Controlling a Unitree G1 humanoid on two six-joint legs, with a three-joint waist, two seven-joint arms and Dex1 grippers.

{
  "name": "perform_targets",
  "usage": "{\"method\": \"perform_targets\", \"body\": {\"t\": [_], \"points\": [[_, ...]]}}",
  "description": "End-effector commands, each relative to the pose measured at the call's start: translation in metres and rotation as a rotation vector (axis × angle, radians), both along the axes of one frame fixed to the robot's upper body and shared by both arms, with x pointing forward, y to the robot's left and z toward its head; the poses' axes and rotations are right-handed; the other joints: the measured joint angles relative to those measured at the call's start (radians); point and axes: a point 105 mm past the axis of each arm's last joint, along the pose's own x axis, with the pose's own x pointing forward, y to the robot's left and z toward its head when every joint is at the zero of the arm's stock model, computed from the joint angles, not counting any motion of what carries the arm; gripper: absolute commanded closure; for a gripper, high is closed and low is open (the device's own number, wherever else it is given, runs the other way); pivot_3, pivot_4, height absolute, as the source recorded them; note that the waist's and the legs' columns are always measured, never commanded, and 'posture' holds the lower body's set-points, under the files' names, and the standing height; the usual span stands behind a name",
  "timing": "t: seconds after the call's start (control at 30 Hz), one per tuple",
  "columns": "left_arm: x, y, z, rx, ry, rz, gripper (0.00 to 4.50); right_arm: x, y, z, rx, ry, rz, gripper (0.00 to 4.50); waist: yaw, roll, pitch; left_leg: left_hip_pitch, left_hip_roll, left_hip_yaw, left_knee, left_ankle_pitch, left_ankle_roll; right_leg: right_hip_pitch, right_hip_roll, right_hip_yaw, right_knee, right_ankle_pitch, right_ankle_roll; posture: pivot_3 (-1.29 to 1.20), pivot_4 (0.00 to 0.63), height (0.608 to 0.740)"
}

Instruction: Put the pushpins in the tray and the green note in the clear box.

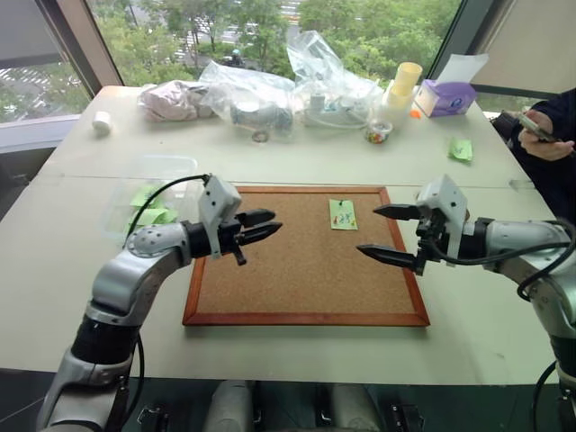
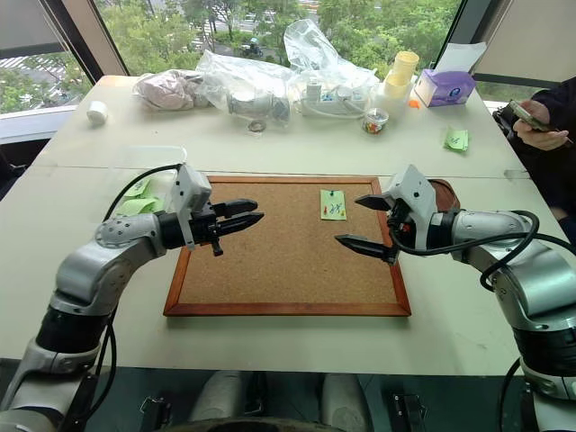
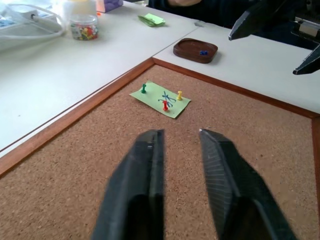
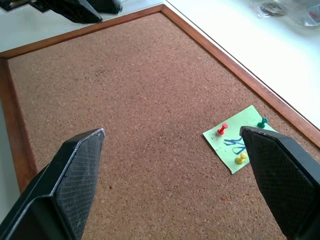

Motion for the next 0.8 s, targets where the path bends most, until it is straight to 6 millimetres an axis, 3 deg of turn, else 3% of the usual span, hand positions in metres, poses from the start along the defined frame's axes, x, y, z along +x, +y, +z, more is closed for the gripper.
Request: {"method": "perform_targets", "body": {"t": [0.03, 0.23, 0.4, 0.53, 0.8], "points": [[0.004, -0.015, 0.001, 0.008, -0.042, -0.051, 4.49, 0.014, -0.001, 0.005, -0.001, -0.060, -0.064, 0.00, -0.001, 0.000, 0.000, 0.000, 0.000, 0.000, 0.000, 0.000, 0.000, 0.000, 0.000, 0.000, 0.000, 0.000, 0.000, 0.00, 0.150, 0.740], [0.013, -0.031, -0.033, 0.025, 0.006, -0.053, 4.49, 0.043, 0.002, -0.003, 0.022, -0.022, -0.196, 0.00, -0.005, 0.000, 0.000, 0.000, 0.000, 0.001, 0.000, 0.000, 0.000, -0.001, 0.000, 0.000, 0.000, 0.000, 0.000, 0.00, 0.150, 0.740], [0.018, -0.036, -0.049, 0.019, 0.030, -0.025, 4.49, 0.064, 0.010, -0.012, 0.031, 0.043, -0.256, 0.00, -0.004, 0.000, 0.000, 0.000, 0.001, 0.001, 0.000, 0.000, 0.000, -0.001, 0.000, 0.000, 0.001, 0.000, 0.000, 0.00, 0.150, 0.740], [0.020, -0.034, -0.065, 0.009, 0.070, 0.010, 4.49, 0.097, 0.015, -0.011, 0.024, 0.021, -0.362, 0.00, -0.006, 0.001, 0.000, -0.001, 0.001, 0.002, 0.000, 0.000, 0.000, -0.002, 0.000, 0.000, 0.001, 0.000, 0.000, 0.00, 0.150, 0.740], [0.018, -0.030, -0.077, 0.003, 0.097, 0.052, 4.49, 0.125, 0.021, -0.022, -0.008, 0.007, -0.393, 0.00, -0.007, 0.001, -0.001, -0.001, 0.001, 0.002, 0.000, 0.000, 0.000, -0.002, 0.000, 0.000, 0.001, 0.000, 0.000, 0.00, 0.150, 0.740]]}}
